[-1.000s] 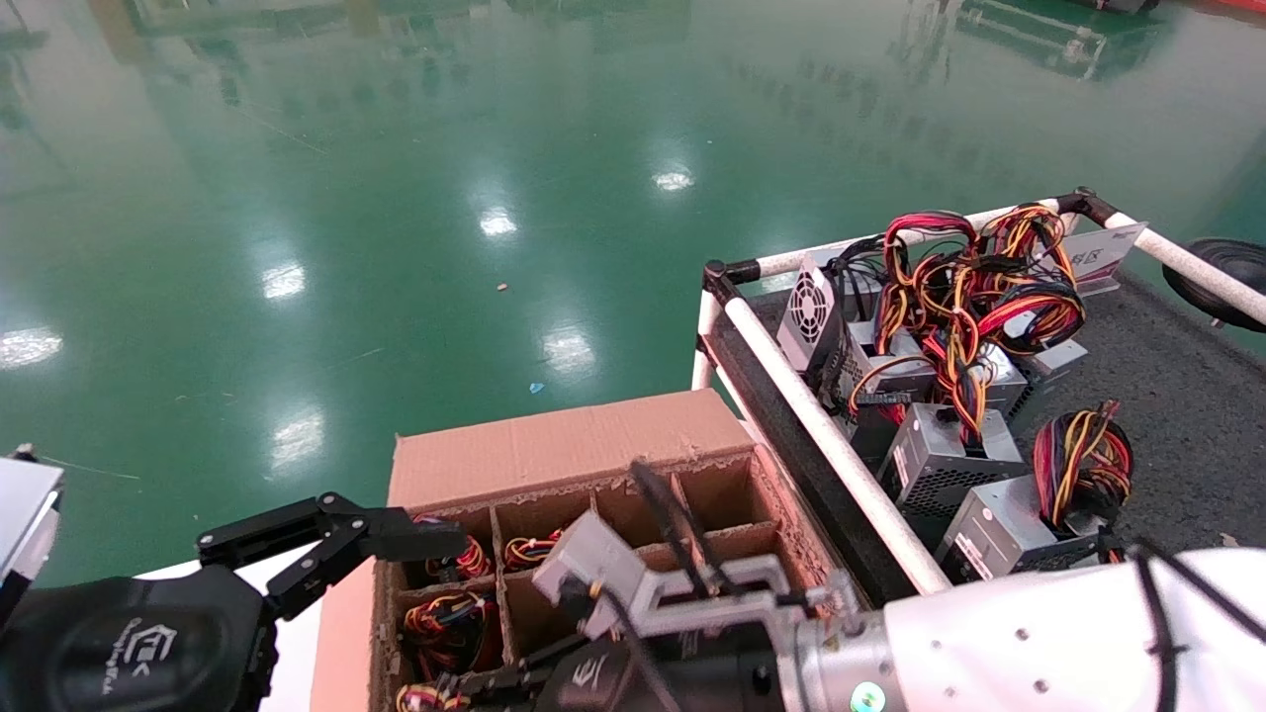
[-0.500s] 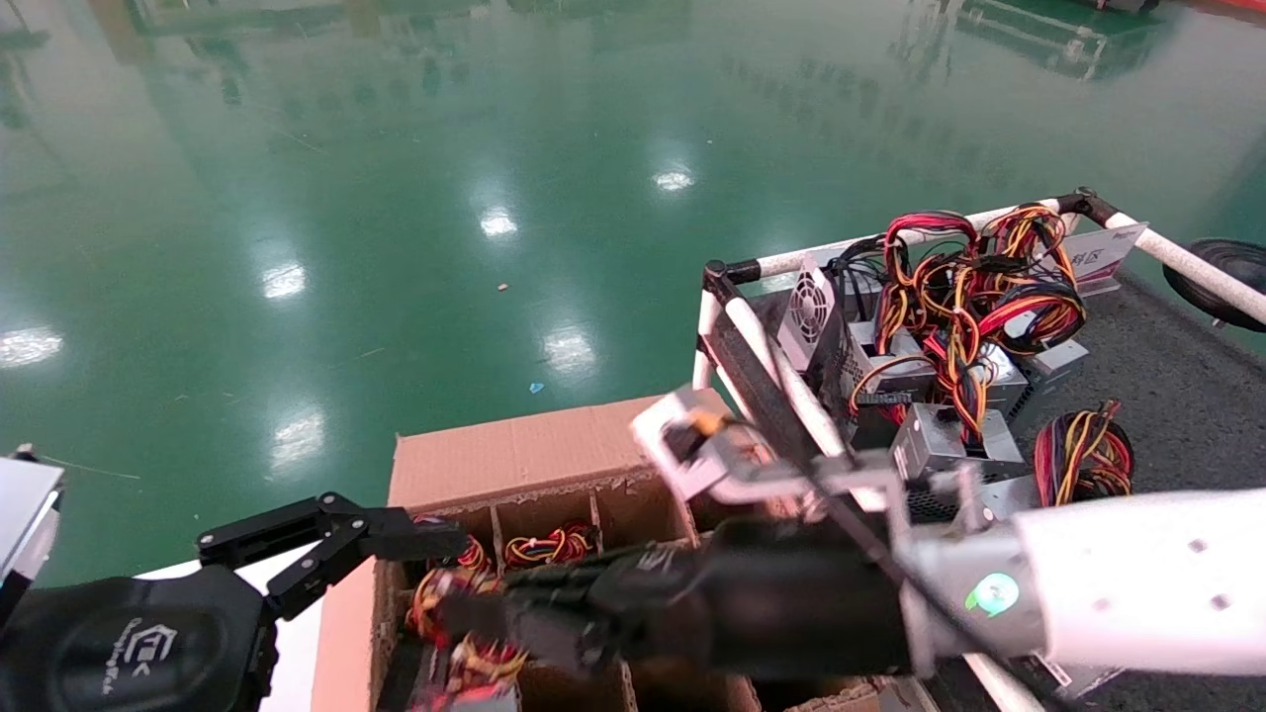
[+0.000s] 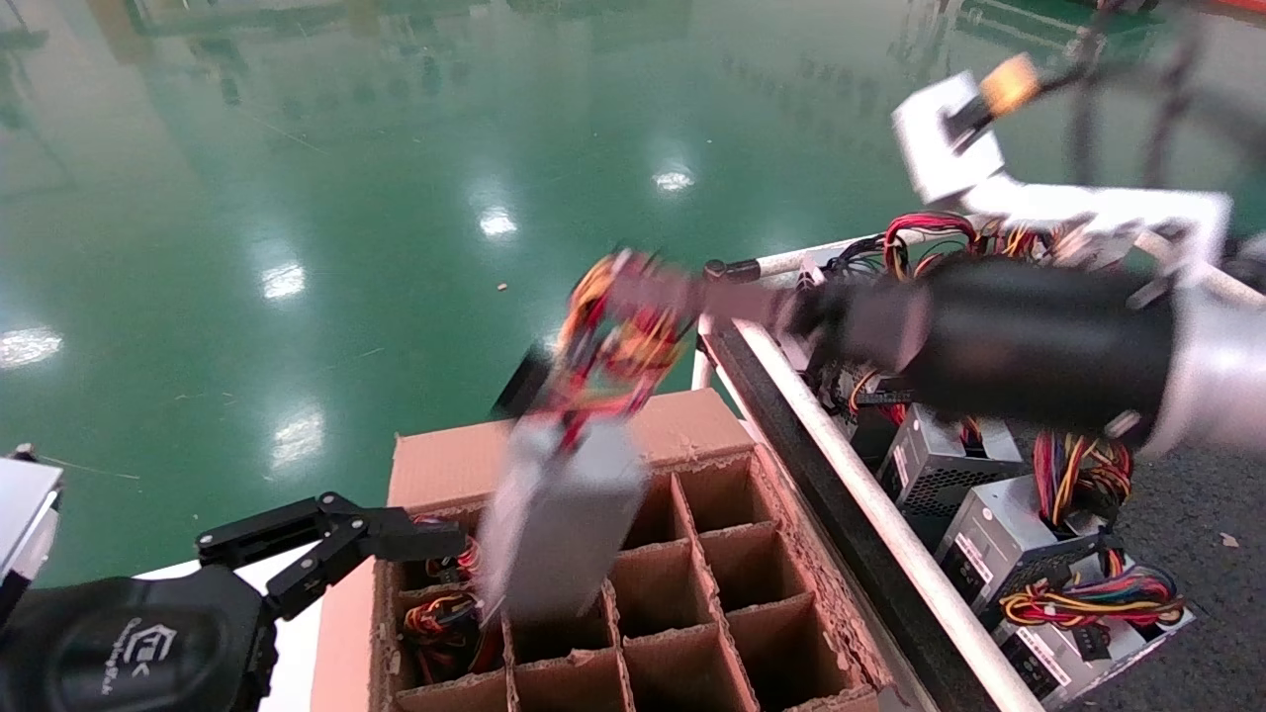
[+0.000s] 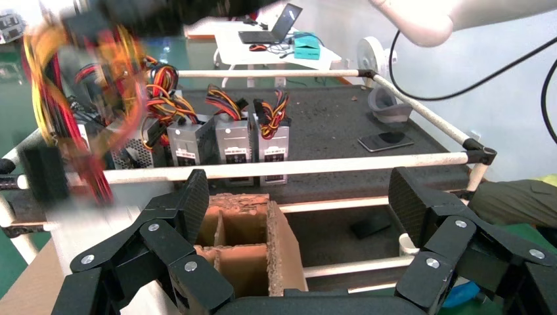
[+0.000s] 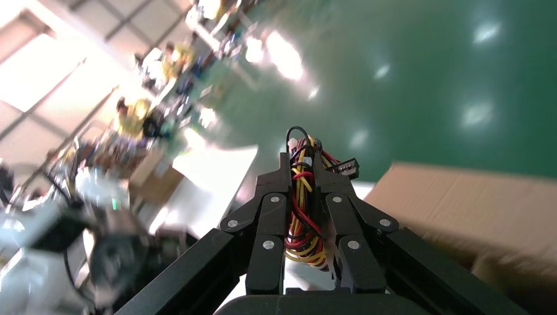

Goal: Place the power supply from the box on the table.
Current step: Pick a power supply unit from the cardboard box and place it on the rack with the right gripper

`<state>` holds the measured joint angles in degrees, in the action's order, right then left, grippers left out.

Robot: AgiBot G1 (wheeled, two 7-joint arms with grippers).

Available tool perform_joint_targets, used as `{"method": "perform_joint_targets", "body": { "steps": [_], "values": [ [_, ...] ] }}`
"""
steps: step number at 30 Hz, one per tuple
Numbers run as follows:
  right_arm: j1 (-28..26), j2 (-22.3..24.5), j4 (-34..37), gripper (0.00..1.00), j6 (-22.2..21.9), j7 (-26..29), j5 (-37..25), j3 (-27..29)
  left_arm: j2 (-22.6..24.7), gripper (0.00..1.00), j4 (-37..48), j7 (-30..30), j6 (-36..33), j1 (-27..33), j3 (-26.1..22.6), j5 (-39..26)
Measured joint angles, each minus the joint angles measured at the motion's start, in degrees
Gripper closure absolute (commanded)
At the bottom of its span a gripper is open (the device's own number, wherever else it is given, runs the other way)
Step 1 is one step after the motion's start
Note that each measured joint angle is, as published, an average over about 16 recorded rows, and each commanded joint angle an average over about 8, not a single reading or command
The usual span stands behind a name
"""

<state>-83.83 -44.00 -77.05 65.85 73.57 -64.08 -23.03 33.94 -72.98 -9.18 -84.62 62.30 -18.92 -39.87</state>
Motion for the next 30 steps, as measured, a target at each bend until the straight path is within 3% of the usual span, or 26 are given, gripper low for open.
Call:
{"method": "perform_joint_targets", "body": {
  "steps": [7,15,21,30],
  "values": [
    [-3.6,4.6,4.5,1.0,-3.6,-0.5,1.1,5.0,0.0,0.0,0.0,0.0,0.0,0.0,0.0,0.0],
    [-8.6,7.7,16.6,1.0,-4.2,-9.1,2.4,10.2,0.0,0.0,0.0,0.0,0.0,0.0,0.0,0.0],
    [-11.9,9.7,27.5,1.0,-0.5,-17.1,3.7,12.8,0.0,0.0,0.0,0.0,0.0,0.0,0.0,0.0],
    [-13.9,14.8,40.6,1.0,9.0,-26.1,6.4,15.3,0.0,0.0,0.0,0.0,0.0,0.0,0.0,0.0]
  ]
}}
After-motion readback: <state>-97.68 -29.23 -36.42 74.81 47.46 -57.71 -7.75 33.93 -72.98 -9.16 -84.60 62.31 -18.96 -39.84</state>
